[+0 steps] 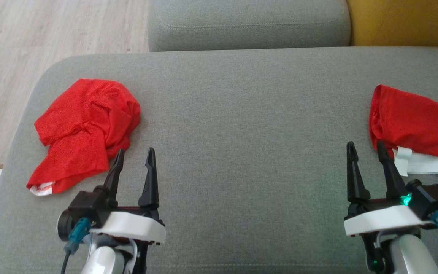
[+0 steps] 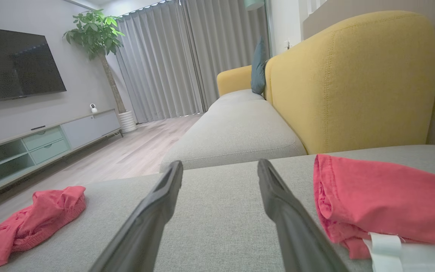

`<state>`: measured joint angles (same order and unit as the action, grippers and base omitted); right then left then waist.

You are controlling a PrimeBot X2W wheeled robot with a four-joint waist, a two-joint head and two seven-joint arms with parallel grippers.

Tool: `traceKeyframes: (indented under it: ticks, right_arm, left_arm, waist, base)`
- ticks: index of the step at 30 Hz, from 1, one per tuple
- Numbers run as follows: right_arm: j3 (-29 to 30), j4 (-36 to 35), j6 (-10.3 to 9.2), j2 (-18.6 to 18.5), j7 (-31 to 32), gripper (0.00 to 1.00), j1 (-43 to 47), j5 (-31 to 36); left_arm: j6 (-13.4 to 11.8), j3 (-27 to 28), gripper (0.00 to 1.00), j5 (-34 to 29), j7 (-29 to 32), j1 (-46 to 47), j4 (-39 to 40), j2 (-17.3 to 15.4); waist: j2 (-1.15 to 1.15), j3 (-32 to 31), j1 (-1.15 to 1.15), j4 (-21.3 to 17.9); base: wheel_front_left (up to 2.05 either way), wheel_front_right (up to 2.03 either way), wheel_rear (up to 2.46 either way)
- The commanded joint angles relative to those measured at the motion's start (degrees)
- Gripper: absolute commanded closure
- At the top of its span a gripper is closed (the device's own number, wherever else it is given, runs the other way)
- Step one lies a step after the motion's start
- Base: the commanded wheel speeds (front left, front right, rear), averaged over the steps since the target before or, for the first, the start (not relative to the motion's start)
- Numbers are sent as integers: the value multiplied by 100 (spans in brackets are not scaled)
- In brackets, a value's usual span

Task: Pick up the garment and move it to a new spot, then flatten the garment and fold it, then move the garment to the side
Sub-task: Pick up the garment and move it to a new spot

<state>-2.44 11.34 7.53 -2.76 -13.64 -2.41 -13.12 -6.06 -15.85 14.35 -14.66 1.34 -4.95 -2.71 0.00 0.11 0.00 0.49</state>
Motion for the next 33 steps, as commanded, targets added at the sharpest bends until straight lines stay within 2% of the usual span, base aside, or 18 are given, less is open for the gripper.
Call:
traceKeyframes:
  ticks: [1, 13, 19, 27, 33]
  right_arm:
    - [-153, -171, -4, -12, -69, 0, -137, -43]
    - [-164, -132, -4, -12, -98, 0, -133, -85]
    - [-191, -114, -4, -12, -104, 0, -111, -106]
    - [-264, -123, -4, -12, -111, 0, -60, -142]
    - [-405, -108, -4, -12, -106, 0, 11, -188]
  left_arm:
    - [-13, 192, 0, -30, -34, 219, 221, -17]
    - [-5, 193, 0, -39, -34, 228, 196, -17]
    - [0, 170, 0, -33, -34, 263, 187, -17]
    - [-12, 175, 0, -27, -34, 270, 190, -17]
    - [-9, 226, 0, -54, -34, 268, 162, -17]
  waist:
    - [0, 0, 0, -1]
    - [0, -14, 0, 26]
    - [0, -11, 0, 164]
    - [0, -10, 0, 658]
    - [0, -46, 0, 1256]
  base:
    - [0, 0, 0]
    - [0, 0, 0]
    - [0, 0, 0]
    - [0, 0, 0]
    - [0, 0, 0]
